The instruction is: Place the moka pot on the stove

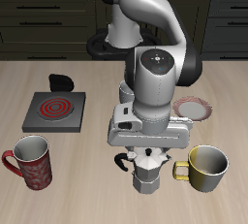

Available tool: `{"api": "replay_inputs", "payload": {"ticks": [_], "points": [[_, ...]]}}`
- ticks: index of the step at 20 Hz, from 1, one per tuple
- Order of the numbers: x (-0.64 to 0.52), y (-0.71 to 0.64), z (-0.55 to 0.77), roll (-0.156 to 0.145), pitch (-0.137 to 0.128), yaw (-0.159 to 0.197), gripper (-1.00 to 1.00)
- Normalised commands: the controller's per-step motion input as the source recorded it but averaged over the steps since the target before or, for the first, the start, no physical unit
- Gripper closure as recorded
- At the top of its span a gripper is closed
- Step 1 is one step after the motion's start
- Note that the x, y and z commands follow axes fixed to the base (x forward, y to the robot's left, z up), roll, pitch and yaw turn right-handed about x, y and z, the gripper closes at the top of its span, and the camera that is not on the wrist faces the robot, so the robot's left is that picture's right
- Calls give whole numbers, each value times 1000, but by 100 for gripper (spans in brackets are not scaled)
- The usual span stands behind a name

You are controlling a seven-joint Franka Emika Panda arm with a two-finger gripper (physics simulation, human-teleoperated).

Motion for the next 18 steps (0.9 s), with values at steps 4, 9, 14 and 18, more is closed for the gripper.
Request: {"api": "replay_inputs", "payload": {"ticks": [4, 9, 14, 18], "points": [[-9, -11, 107, -1, -21, 7, 100], [-45, 14, 112, 4, -22, -2, 100], [-58, -34, 134, -8, -25, 11, 100], [-111, -44, 183, 2, -38, 19, 100]]}}
